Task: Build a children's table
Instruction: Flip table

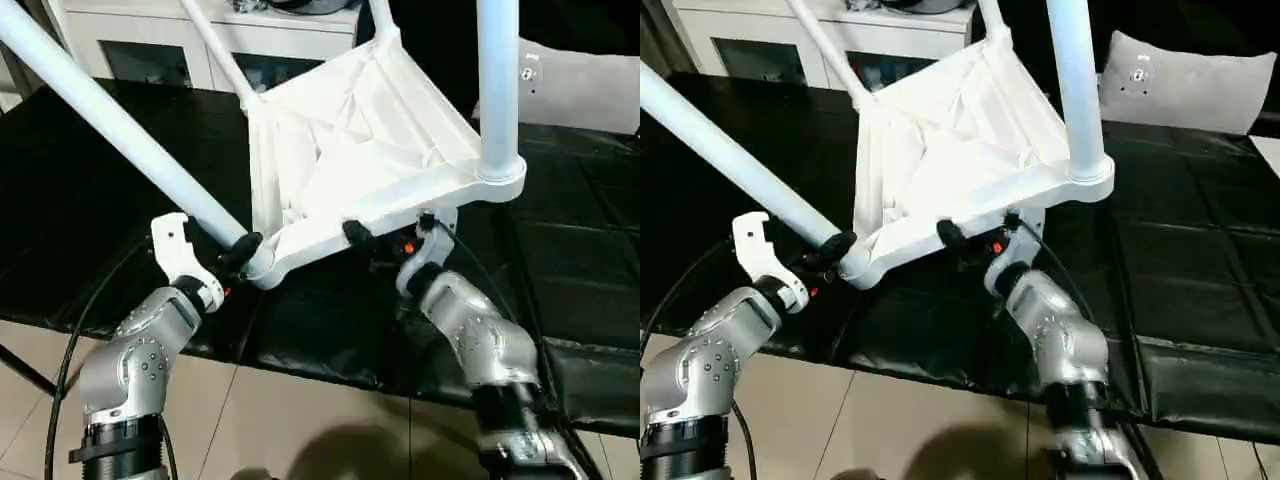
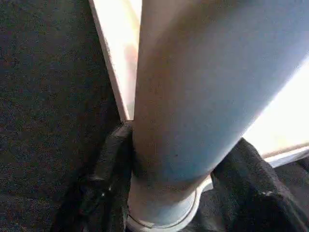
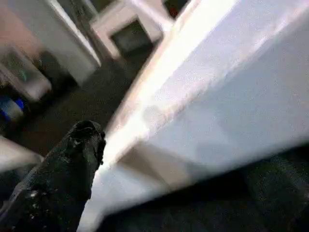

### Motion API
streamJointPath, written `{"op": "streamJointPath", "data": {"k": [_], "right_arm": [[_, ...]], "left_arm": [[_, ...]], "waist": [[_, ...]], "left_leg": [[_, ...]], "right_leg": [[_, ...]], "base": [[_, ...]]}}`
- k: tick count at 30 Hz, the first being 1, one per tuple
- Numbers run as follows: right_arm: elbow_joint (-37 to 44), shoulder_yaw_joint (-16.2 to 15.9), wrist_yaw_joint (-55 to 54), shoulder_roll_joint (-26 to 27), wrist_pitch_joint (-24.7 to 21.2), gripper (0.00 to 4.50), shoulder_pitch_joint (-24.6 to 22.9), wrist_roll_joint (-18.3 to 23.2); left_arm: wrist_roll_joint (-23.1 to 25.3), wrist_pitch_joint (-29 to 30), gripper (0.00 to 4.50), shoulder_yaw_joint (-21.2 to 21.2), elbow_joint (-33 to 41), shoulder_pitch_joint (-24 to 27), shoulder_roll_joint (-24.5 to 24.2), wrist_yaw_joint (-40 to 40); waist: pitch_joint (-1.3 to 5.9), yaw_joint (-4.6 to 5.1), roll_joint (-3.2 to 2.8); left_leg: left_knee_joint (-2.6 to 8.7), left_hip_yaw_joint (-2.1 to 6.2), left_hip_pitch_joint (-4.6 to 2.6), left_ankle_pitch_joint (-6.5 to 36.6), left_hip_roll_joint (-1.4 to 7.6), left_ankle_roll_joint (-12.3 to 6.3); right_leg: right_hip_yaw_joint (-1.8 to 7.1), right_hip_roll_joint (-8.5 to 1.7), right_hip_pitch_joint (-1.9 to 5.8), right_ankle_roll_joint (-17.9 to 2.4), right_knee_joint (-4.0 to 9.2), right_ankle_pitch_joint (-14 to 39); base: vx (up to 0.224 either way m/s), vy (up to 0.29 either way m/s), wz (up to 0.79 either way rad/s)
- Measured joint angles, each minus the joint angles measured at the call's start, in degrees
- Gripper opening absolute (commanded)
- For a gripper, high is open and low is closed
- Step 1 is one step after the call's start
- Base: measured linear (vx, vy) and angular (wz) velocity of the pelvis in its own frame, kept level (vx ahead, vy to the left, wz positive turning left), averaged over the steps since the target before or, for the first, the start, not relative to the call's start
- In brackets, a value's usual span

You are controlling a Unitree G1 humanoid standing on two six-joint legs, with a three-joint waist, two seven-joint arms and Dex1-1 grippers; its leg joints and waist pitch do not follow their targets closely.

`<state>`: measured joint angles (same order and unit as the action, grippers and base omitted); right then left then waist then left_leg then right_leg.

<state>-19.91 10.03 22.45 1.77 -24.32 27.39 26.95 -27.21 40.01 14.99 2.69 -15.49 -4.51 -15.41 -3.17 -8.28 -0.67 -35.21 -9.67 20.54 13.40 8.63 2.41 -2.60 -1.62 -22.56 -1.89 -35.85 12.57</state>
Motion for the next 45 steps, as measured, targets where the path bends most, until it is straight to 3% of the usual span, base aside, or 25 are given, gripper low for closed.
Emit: {"op": "streamJointPath", "data": {"k": [4,6,7,10,20,31,36,37,39,42,45], "right_arm": [[-7.5,5.5,1.3,3.0,2.9,4.5,4.5,4.6],[-8.3,6.1,1.5,3.4,3.6,4.5,4.5,5.4],[-9.6,7.1,1.7,3.9,3.7,4.23,5.2,6.5],[-14.7,9.4,1.7,4.5,4.1,4.03,7.8,8.4],[-24.5,14.4,1.7,5.4,9.6,3.06,12.9,9.8],[-26.9,15.1,2.0,5.2,12.1,2.14,13.4,10.7],[-28.6,16.0,1.9,5.1,12.7,2.01,14.0,10.7],[-28.6,16.0,1.9,4.9,12.9,1.99,14.0,10.6],[-28.6,15.7,1.8,4.7,13.6,1.98,14.0,9.9],[-28.4,14.7,1.5,4.2,14.7,1.97,14.0,8.8],[-26.6,13.9,0.1,3.5,16.1,1.97,14.0,7.9]], "left_arm": [[0.0,-0.1,2.01,-0.5,0.4,0.1,-0.2,-0.2],[0.1,-0.1,2.01,-0.8,0.5,0.1,-0.2,-0.3],[0.2,-0.2,2.01,-1.0,0.6,0.1,-0.4,-0.4],[0.8,-0.3,2.01,-1.5,0.8,0.2,-0.6,-0.4],[1.1,-0.3,2.01,-3.3,1.3,0.5,-1.0,-0.8],[1.1,-0.6,2.01,-4.3,1.7,1.2,-1.3,-1.9],[2.4,-1.8,2.01,-5.7,2.1,1.6,-1.8,-2.0],[2.7,-2.1,2.71,-5.9,2.1,1.6,-1.9,-2.0],[3.5,-3.3,2.71,-6.9,2.1,2.0,-2.9,-3.0],[4.8,-4.8,3.13,-9.0,1.6,4.3,-3.7,-4.5],[6.5,-7.1,3.2,-10.7,1.2,5.7,-4.4,-5.1]], "waist": [[0.0,0.02,0.0],[0.01,-0.13,-0.02],[0.01,-0.1,-0.01],[0.01,0.04,0.0],[0.01,0.2,0.0],[0.01,0.19,0.0],[0.01,0.27,0.0],[0.01,0.26,0.0],[0.0,0.27,0.0],[-0.01,0.23,0.02],[-0.01,-0.07,0.02]], "left_leg": [[-0.01,-0.04,0.36,-0.2,0.0,-0.24],[0.0,-0.04,0.48,-0.3,0.0,-0.45],[-0.01,-0.04,0.51,-0.4,0.0,-0.48],[-0.01,-0.07,0.53,-0.4,0.0,-0.55],[-0.02,-0.15,0.57,-0.4,0.0,-0.59],[-0.03,-0.17,0.57,-0.5,0.0,-0.61],[-0.03,-0.18,0.58,-0.5,0.0,-0.61],[-0.03,-0.18,0.59,-0.5,0.0,-0.61],[-0.03,-0.18,0.65,-0.5,0.0,-0.64],[-0.12,-0.19,0.89,-0.5,0.0,-0.66],[-0.4,-0.17,1.57,-0.6,0.01,-0.79]], "right_leg": [[-0.03,-0.03,-0.36,-0.1,-0.08,0.0],[-0.05,-0.04,-0.47,-0.1,-0.1,0.0],[-0.05,-0.04,-0.5,-0.1,-0.11,0.0],[-0.08,-0.08,-0.53,-0.1,-0.16,-0.1],[-0.11,-0.12,-0.63,-0.2,-0.21,-0.1],[-0.11,-0.13,-0.65,-0.2,-0.24,-0.1],[-0.12,-0.13,-0.67,-0.2,-0.25,-0.1],[-0.12,-0.13,-0.69,-0.2,-0.26,-0.1],[-0.13,-0.13,-0.75,-0.2,-0.27,-0.1],[-0.13,-0.14,-0.98,-0.2,-0.31,-0.1],[-0.16,-0.17,-1.64,-0.2,-0.61,-0.1]], "base": [[0.0,0.0,0.0],[0.0,0.0,0.0],[0.0,0.0,0.0],[0.0,0.0,0.0],[0.0,0.0,0.0],[0.0,0.0,0.0],[0.0,0.0,0.0],[0.0,0.0,0.0],[0.0,0.0,0.0],[0.0,0.0,0.0],[0.0,0.0,0.0]]}}
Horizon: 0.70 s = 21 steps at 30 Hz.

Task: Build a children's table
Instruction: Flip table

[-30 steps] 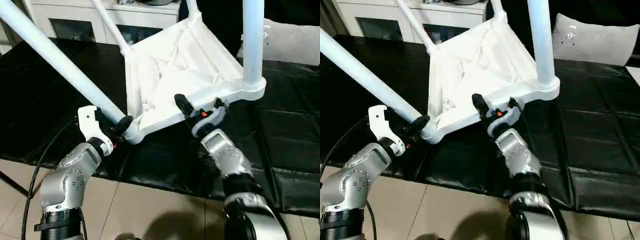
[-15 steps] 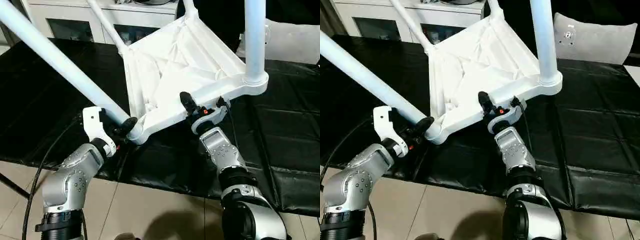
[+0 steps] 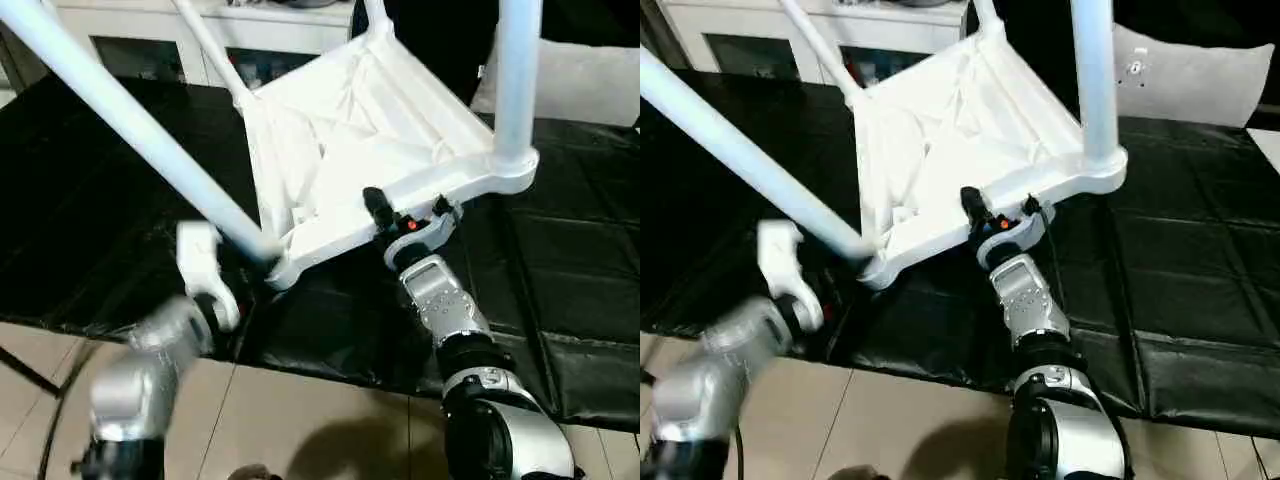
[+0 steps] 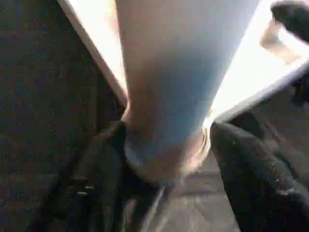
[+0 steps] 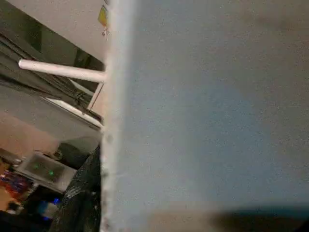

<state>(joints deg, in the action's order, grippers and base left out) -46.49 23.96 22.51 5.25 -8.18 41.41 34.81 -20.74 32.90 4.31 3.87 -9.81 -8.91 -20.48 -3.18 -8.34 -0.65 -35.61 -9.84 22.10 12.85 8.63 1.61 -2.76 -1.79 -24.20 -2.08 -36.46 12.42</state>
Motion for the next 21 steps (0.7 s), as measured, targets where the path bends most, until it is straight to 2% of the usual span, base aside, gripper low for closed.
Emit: {"op": "streamJointPath", "data": {"k": [3,5,7,9,11,14,18,21], "right_arm": [[2.8,-1.4,-2.5,-1.2,1.1,1.97,0.0,-2.1],[6.4,-2.4,-4.7,-2.2,1.7,1.97,-0.7,-4.3],[12.3,-3.4,-7.6,-4.0,3.7,1.97,-2.6,-7.6],[16.6,-4.0,-9.0,-5.3,5.1,1.97,-4.4,-10.1],[22.6,-4.5,-10.3,-6.3,5.6,1.97,-7.5,-12.5],[27.0,-5.3,-12.0,-6.6,5.3,1.93,-10.0,-14.0],[32.9,-5.5,-15.1,-6.6,1.8,1.93,-12.9,-14.1],[36.8,-6.1,-17.8,-6.7,-0.2,1.92,-14.3,-15.1]], "left_arm": [[1.5,-2.6,3.6,-0.3,1.4,1.2,-2.0,-0.5],[2.3,-4.0,3.6,-0.7,3.6,2.2,-3.3,-1.2],[3.5,-6.0,3.9,-1.8,7.1,4.0,-5.2,-2.7],[3.7,-7.0,4.02,-1.9,9.2,5.3,-5.7,-3.2],[3.5,-7.2,4.01,-2.0,12.5,5.8,-5.7,-3.9],[2.9,-7.6,4.4,-2.4,16.0,5.8,-6.6,-4.9],[3.0,-7.1,4.48,-3.9,18.6,6.0,-9.2,-6.6],[3.0,-6.9,4.5,-4.3,19.3,5.7,-9.4,-6.6]], "waist": [[0.0,-0.54,-0.01],[0.0,-1.04,-0.01],[0.01,-1.77,-0.03],[0.01,-1.91,-0.02],[-0.02,-1.77,0.12],[-0.02,-0.78,0.15],[-0.03,-0.2,0.15],[-0.03,0.11,0.15]], "left_leg": [[-0.16,0.01,0.05,0.0,0.0,-0.04],[-0.19,-0.04,-0.03,-0.1,0.0,-0.1],[-0.17,-0.28,-0.11,-0.2,0.0,-0.07],[-0.18,-0.51,-0.14,-0.2,0.01,0.0],[-0.18,-0.71,-0.12,-0.3,0.0,-0.06],[-0.18,-0.94,-0.17,-0.4,0.0,-0.09],[-0.06,-0.92,-0.14,-0.6,0.0,-0.05],[0.03,-0.92,-0.13,-0.8,0.0,0.03]], "right_leg": [[-0.04,-0.07,-0.06,0.0,-0.2,0.0],[-0.22,-0.24,0.08,0.0,-0.24,0.0],[-0.6,-0.68,0.34,0.0,-0.22,0.0],[-0.68,-0.92,0.5,0.1,-0.2,0.0],[-0.87,-1.2,0.63,0.2,-0.16,0.0],[-0.88,-1.34,0.67,0.5,-0.15,-0.2],[-0.91,-1.34,0.58,0.6,-0.23,-0.3],[-0.92,-1.34,0.51,0.6,-0.29,-0.3]], "base": [[0.0,0.0,0.0],[0.0,0.0,0.0],[0.0,0.0,0.0],[0.0,0.0,0.0],[0.0,0.0,0.0],[0.0,0.0,0.0],[0.0,0.0,0.0],[0.0,0.0,0.0]]}}
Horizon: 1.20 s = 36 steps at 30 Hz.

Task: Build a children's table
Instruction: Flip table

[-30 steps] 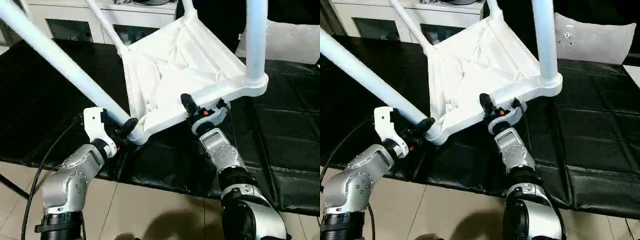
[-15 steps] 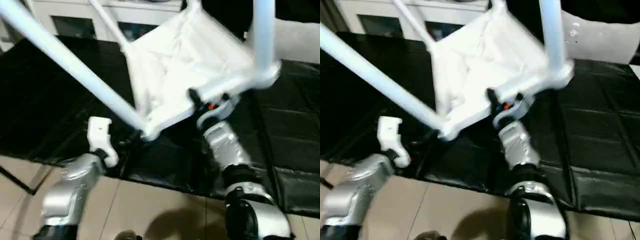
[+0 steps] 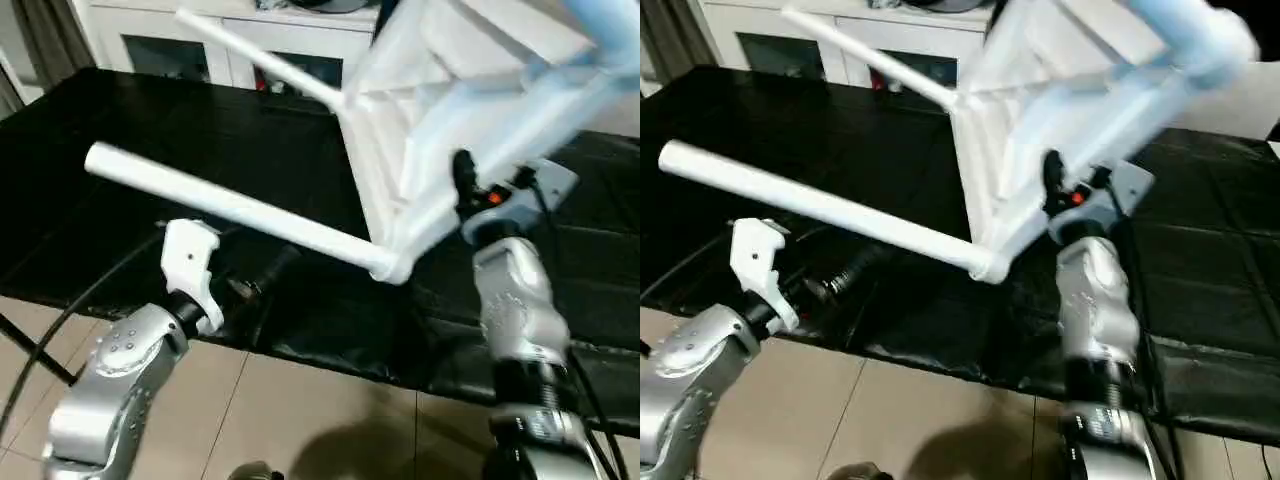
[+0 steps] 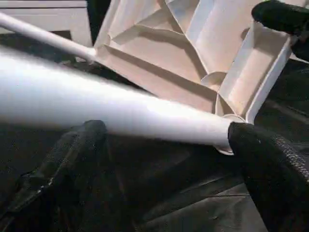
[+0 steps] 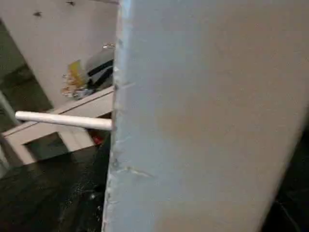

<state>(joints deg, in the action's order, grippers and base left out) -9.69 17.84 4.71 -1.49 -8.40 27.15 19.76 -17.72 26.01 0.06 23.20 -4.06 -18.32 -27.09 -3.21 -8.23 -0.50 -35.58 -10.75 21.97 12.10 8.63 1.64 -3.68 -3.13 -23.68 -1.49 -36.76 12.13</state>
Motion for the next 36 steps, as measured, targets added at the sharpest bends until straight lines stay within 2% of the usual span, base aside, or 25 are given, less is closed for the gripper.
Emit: {"op": "streamJointPath", "data": {"k": [4,7,15,25,30,33,34,36], "right_arm": [[7.3,-1.7,-4.1,-0.4,-3.0,1.92,-3.0,-4.4],[9.2,-2.5,-5.8,-1.1,-4.3,1.92,-3.1,-6.8],[12.9,-3.5,-10.2,-2.3,-9.1,1.91,-3.3,-9.5],[15.9,-9.4,-15.5,-5.2,-16.2,1.89,-2.7,-19.9],[16.0,-10.2,-17.1,-4.7,-16.9,1.89,-2.6,-21.6],[15.8,-10.5,-17.1,-3.9,-17.3,1.89,-2.1,-21.8],[15.4,-10.5,-16.6,-3.5,-17.3,1.89,-1.8,-21.4],[14.9,-10.5,-15.8,-3.1,-17.2,2.45,-1.6,-20.5]], "left_arm": [[-0.2,1.2,4.5,0.3,1.7,-1.8,0.4,0.5],[-0.5,1.4,4.5,0.4,2.2,-2.4,0.3,0.6],[0.0,2.5,4.5,-0.1,2.4,-2.5,-0.3,1.4],[0.3,3.5,4.5,-1.1,2.4,-5.1,-0.4,2.0],[0.7,3.5,4.5,-1.5,2.4,-5.2,-0.6,2.2],[1.1,3.5,4.5,-1.8,2.4,-5.5,-0.7,2.3],[1.7,3.5,4.5,-2.0,2.4,-5.6,-1.2,2.4],[2.5,3.3,4.5,-2.3,2.4,-6.0,-1.5,2.5]], "waist": [[0.0,0.06,0.0],[0.0,0.4,0.01],[-0.04,0.37,0.09],[0.0,0.27,0.55],[-0.01,0.26,0.57],[-0.01,0.6,0.66],[0.0,0.91,0.87],[0.05,1.41,1.18]], "left_leg": [[0.01,0.03,0.02,0.0,0.0,0.04],[0.01,0.03,0.01,-0.1,0.0,0.08],[0.01,0.04,0.04,-0.2,0.0,0.2],[0.0,0.06,0.02,-0.3,-0.01,0.17],[0.0,0.07,0.01,-0.3,-0.01,0.2],[0.01,0.07,-0.05,-0.3,-0.01,0.25],[0.01,0.09,-0.07,-0.4,-0.01,0.29],[0.01,0.15,-0.11,-0.4,-0.01,0.34]], "right_leg": [[-0.01,0.0,0.01,0.0,0.0,0.0],[-0.01,0.0,0.0,0.1,0.01,-0.1],[-0.01,0.0,0.0,0.2,0.0,-0.1],[-0.01,0.0,0.04,0.2,-0.02,-0.2],[-0.01,0.0,0.06,0.3,-0.02,-0.2],[-0.01,0.0,0.06,0.3,-0.06,-0.2],[-0.01,0.0,0.06,0.3,-0.13,-0.2],[-0.03,0.01,0.08,0.4,-0.17,-0.1]], "base": [[0.0,0.0,0.0],[0.0,0.0,0.0],[0.0,0.0,0.0],[0.0,0.0,0.0],[0.0,0.0,0.0],[0.0,0.0,0.0],[0.0,0.0,0.0],[0.0,0.0,0.0]]}}
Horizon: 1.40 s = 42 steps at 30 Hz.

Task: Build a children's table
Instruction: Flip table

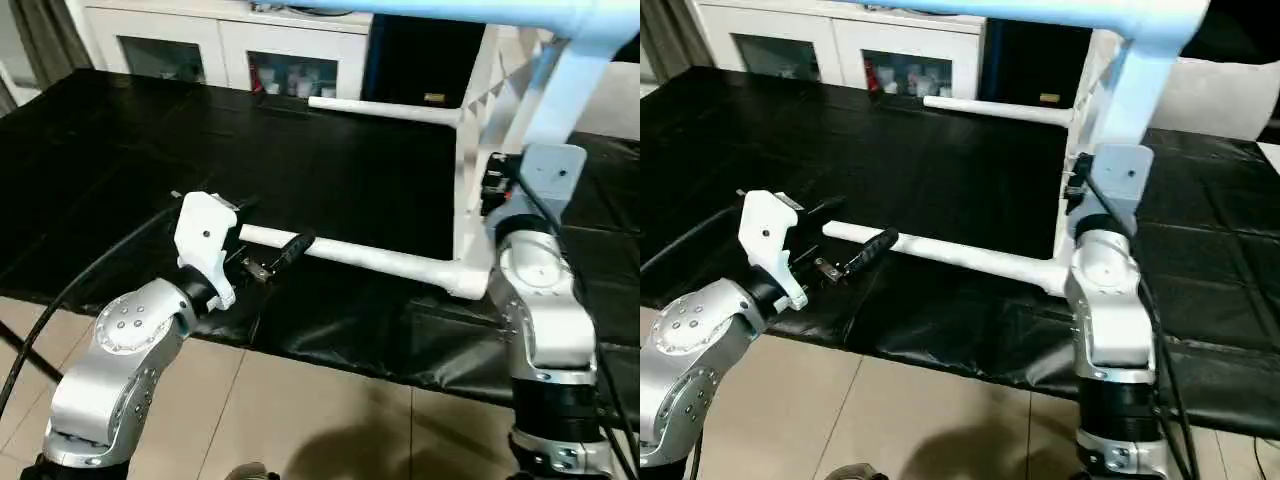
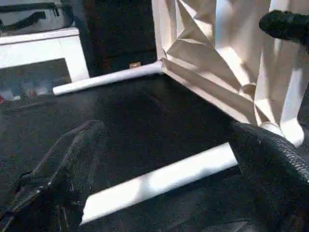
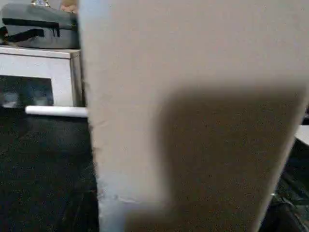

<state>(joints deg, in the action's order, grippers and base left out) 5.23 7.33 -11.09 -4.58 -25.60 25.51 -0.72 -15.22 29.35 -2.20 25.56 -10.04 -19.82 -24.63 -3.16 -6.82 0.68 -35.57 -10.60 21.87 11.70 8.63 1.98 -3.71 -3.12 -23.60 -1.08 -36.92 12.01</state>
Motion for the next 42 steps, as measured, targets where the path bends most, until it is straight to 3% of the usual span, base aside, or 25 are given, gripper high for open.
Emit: {"op": "streamJointPath", "data": {"k": [6,10,14,18,25,28,35,42], "right_arm": [[-4.8,-0.1,1.7,0.2,0.2,2.99,0.1,1.2],[-10.3,1.6,2.9,0.5,4.0,3.09,0.8,2.9],[-17.3,0.8,3.4,-0.3,10.3,3.09,3.1,2.0],[-21.0,0.5,3.4,-0.7,13.6,2.72,4.1,1.0],[-25.5,0.4,2.9,-0.6,17.3,2.18,5.5,0.9],[-26.4,0.2,2.8,-0.7,18.5,2.03,5.6,0.7],[-26.7,0.0,2.9,-0.8,19.4,1.95,5.6,0.4],[-26.6,-0.2,3.0,-1.4,19.6,1.95,5.6,0.3]], "left_arm": [[6.9,-5.4,4.5,-0.7,-5.1,-6.3,-3.0,2.2],[11.9,-12.4,4.5,-1.6,-11.0,-10.2,-4.6,2.8],[16.2,-20.5,4.5,-3.6,-18.0,-14.8,-5.2,3.7],[22.0,-28.8,4.5,-5.8,-24.2,-18.0,-7.1,5.6],[41.0,-41.9,4.5,-9.3,-31.1,-23.2,-13.4,21.4],[45.4,-45.4,4.5,-9.2,-31.7,-26.0,-13.5,26.5],[50.1,-49.4,4.5,-9.3,-35.2,-33.4,-13.4,32.4],[51.1,-47.8,4.5,-10.2,-43.2,-40.0,-13.4,29.2]], "waist": [[-0.25,1.11,0.61],[-0.43,1.5,0.9],[-0.49,1.53,1.08],[-0.49,1.53,1.09],[-0.58,1.57,1.23],[-0.6,1.49,1.27],[-0.63,1.53,1.25],[-0.67,1.36,1.18]], "left_leg": [[0.01,0.03,-0.71,0.0,-0.01,0.03],[0.02,0.04,-0.75,0.0,-0.01,0.07],[0.02,0.04,-0.71,-0.1,-0.01,0.1],[0.02,0.03,-0.66,-0.1,-0.01,0.09],[0.02,0.04,-0.63,-0.1,-0.01,0.04],[0.02,0.04,-0.62,-0.1,-0.01,0.04],[0.02,0.04,-0.54,-0.1,-0.01,0.06],[0.02,0.03,-0.45,-0.2,-0.01,0.03]], "right_leg": [[0.01,0.0,0.62,0.0,0.02,0.0],[0.01,0.0,0.67,0.0,0.02,-0.1],[0.0,0.0,0.63,-0.2,0.01,-0.2],[0.0,0.0,0.58,-0.4,0.01,-0.3],[-0.02,0.0,0.54,-0.5,0.0,-0.4],[-0.02,-0.02,0.54,-0.5,-0.01,-0.4],[-0.04,-0.02,0.42,-0.6,-0.07,-0.4],[-0.05,-0.02,0.31,-0.6,-0.08,-0.4]], "base": [[0.0,0.0,0.0],[0.0,0.0,0.0],[0.0,0.0,0.0],[0.0,0.0,0.0],[0.0,0.0,0.0],[0.0,0.0,0.0],[0.0,0.0,0.0],[0.0,0.0,0.0]]}}
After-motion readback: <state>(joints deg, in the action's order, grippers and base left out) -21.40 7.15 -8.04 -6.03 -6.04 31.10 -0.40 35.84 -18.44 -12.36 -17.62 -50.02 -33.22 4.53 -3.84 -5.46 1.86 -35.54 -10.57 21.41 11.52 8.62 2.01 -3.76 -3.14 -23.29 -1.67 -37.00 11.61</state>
